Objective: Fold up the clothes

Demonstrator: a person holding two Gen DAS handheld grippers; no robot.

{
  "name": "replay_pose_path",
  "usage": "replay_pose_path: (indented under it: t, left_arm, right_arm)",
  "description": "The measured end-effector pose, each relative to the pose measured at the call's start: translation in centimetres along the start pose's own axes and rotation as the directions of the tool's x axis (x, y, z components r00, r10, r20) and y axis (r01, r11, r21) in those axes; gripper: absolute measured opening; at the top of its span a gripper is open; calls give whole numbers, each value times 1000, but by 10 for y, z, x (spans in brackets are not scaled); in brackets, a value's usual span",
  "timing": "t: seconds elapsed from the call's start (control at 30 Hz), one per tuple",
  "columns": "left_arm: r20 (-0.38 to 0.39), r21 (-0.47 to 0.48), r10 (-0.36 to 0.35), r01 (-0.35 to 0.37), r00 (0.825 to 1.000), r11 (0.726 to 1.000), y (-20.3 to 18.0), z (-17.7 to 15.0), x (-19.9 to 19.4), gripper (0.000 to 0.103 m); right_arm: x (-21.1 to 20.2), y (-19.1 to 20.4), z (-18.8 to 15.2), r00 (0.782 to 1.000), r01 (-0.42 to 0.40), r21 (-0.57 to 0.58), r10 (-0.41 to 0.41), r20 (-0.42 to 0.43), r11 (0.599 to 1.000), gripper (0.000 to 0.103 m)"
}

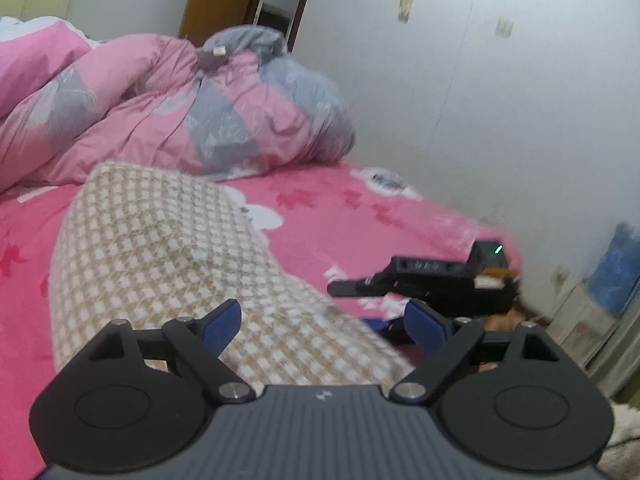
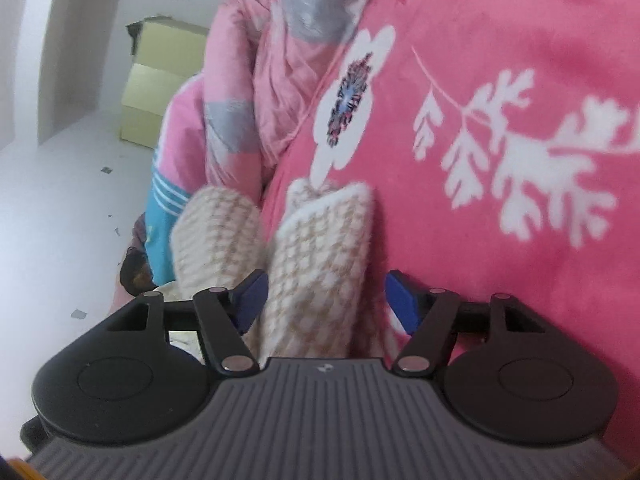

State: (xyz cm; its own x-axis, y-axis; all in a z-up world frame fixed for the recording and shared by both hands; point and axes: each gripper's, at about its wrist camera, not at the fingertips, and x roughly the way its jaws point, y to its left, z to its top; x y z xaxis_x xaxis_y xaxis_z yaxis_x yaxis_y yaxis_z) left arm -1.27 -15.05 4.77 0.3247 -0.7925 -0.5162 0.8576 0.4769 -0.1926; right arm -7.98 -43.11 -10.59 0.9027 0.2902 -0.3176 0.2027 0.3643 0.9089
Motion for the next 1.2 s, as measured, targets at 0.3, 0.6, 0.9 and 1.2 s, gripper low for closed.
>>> replay_pose_path:
  t: [0.3,0.6,0.9,1.2]
  left_arm:
    - [-52,38,15,-13,999,999,-8,8,26,89]
    - [-152,110,110,-94,982,989,-16,4,50,71]
    - [-161,145,204,-182,966,973,-14,7,36,71]
    - [-153,23,240,-239,959,971,13,14,7,77]
  right_arm:
    - [36,2,13,999,36,-56,-38,-34,998,7]
    - [40,17,24,978,-200,-101,204,37,975,5]
    - [71,39,26,952,-306,-94,305,-22,947,5]
    - [106,80,16,933,-356,-125,347,-92,926,5]
